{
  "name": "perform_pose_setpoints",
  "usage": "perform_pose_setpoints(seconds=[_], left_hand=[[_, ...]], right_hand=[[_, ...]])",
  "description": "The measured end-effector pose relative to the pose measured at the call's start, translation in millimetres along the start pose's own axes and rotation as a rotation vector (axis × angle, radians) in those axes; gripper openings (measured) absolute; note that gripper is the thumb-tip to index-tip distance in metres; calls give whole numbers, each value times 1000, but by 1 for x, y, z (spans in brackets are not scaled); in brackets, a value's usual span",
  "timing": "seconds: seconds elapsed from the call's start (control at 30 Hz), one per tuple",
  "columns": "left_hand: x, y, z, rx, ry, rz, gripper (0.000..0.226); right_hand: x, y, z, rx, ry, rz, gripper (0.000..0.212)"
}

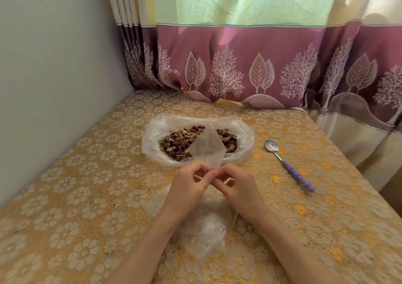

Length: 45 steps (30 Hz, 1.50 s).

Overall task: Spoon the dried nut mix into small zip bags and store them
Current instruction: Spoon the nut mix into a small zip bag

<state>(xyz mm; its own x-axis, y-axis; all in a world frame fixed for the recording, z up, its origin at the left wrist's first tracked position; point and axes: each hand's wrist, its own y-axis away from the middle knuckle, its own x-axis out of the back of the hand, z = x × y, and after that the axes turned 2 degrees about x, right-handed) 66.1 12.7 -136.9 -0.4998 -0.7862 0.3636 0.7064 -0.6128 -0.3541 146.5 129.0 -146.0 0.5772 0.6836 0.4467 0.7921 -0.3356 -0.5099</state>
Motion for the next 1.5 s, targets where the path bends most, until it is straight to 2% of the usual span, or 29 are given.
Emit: perform_pose_setpoints(seconds=[0.1, 0.17, 0.3, 0.43, 0.57, 0.63, 0.8, 0.97, 1.1, 1.17, 1.27, 1.37, 1.43, 1.5], left_hand=[[4, -1, 0, -6, 41, -3, 21], [6, 0, 2, -25, 29, 5, 24], [2, 2, 1, -167, -225, 64, 14], [-2, 2, 3, -250, -426, 124, 10], [-4, 2, 3, -262, -570, 132, 12], [-3, 2, 2, -248, -556, 108, 15], [4, -3, 1, -195, -345, -1, 19], [9, -3, 3, -169, -282, -56, 18], [19, -2, 0, -73, -172, -81, 20], [22, 0, -1, -85, -220, -89, 20], [20, -1, -3, -181, -356, -56, 22], [18, -1, -5, -225, -413, -43, 23], [17, -1, -6, -240, -410, -75, 23], [16, 2, -3, -224, -314, -99, 26]], right_hand=[[2, -1, 1, -75, -64, 7, 0], [4, -1, 1, -123, -109, 0, 2], [4, -1, 1, -173, -161, 3, 5], [-5, -3, -1, -193, -192, 89, 9], [-9, -2, -1, -85, -28, 168, 8], [-9, -2, -2, -63, -15, 177, 8], [-4, -3, -4, -212, -266, 99, 9], [-3, -3, -6, -307, -431, 47, 8], [8, -6, -2, -379, -575, 150, 9], [13, -6, 2, -333, -450, 212, 12], [11, -6, 5, -248, -99, 264, 15], [10, -7, 6, -145, 142, 333, 12], [10, -8, 7, -78, 209, 368, 10], [13, -8, 7, -115, 109, 377, 17]])
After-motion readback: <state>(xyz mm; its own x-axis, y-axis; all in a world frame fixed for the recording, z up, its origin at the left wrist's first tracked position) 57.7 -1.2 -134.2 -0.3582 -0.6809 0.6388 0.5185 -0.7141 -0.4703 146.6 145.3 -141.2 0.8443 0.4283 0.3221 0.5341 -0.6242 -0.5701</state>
